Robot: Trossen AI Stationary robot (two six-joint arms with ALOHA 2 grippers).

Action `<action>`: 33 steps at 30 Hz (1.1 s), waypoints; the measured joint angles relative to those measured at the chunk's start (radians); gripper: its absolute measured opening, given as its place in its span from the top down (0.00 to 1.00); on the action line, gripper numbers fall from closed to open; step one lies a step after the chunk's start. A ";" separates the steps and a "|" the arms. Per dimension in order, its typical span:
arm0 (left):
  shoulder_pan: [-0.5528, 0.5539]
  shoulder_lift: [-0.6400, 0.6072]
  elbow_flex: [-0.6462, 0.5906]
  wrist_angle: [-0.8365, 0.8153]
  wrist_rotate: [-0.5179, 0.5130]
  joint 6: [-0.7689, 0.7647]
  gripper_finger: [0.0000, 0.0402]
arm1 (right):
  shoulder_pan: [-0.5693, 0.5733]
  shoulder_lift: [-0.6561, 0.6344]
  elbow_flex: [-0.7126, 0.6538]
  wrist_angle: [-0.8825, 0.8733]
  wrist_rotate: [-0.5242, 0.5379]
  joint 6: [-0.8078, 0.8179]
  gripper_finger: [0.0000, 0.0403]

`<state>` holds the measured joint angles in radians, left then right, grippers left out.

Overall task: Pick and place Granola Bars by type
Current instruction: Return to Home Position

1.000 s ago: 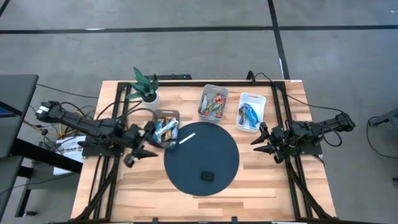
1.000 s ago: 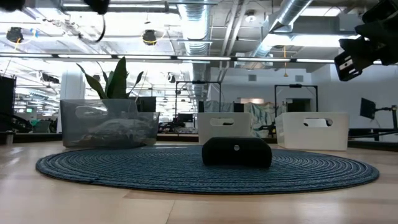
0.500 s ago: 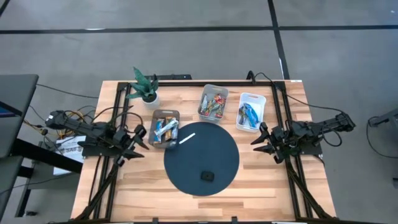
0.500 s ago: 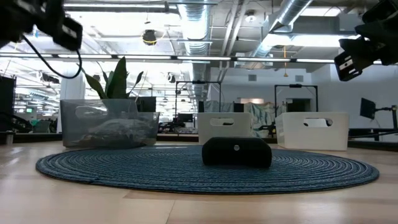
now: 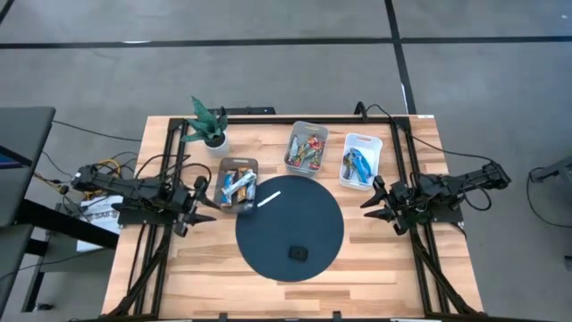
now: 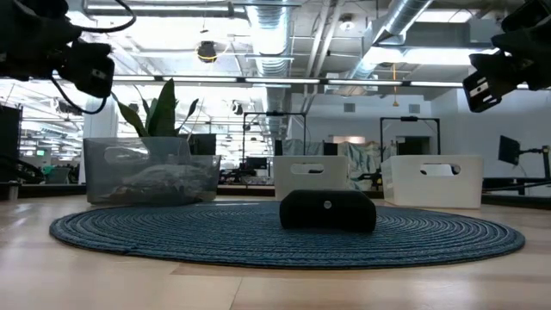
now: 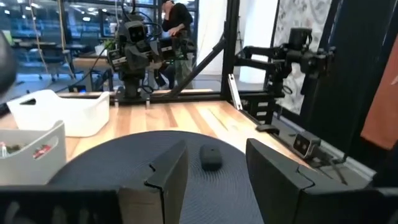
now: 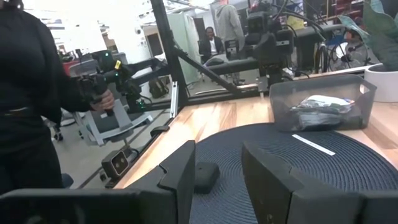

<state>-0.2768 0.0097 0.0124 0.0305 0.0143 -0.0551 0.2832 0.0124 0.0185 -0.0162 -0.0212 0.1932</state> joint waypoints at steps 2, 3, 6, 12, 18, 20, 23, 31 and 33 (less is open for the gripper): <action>0.000 0.004 0.000 -0.003 -0.012 0.017 0.62 | 0.000 0.000 0.000 0.000 0.000 0.000 0.70; 0.000 0.008 0.000 -0.005 -0.025 0.018 0.62 | 0.000 0.000 0.000 0.000 0.000 0.000 0.70; 0.002 0.023 0.000 -0.005 -0.039 0.018 0.62 | 0.000 0.000 0.000 0.000 0.000 0.000 0.70; 0.002 0.024 0.000 -0.007 -0.022 0.006 0.62 | 0.000 0.000 0.000 0.000 0.000 0.000 0.70; 0.002 0.024 0.000 -0.008 -0.023 0.005 0.62 | 0.000 0.000 0.000 0.000 0.000 0.000 0.70; 0.002 0.024 0.000 -0.008 -0.023 -0.004 0.62 | 0.000 0.000 0.000 0.000 0.000 0.000 0.70; 0.002 0.024 0.000 -0.009 -0.022 -0.007 0.62 | 0.000 0.000 0.000 0.000 0.000 0.000 0.70; 0.001 0.020 0.000 0.095 0.572 -0.127 0.62 | 0.000 0.000 0.000 0.000 0.000 0.000 0.70; 0.001 0.020 0.000 0.078 0.657 -0.149 0.62 | 0.000 0.000 0.000 0.000 0.000 0.000 0.70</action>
<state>-0.2757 0.0299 0.0120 0.1090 0.6717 -0.2042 0.2832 0.0124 0.0185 -0.0158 -0.0216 0.1928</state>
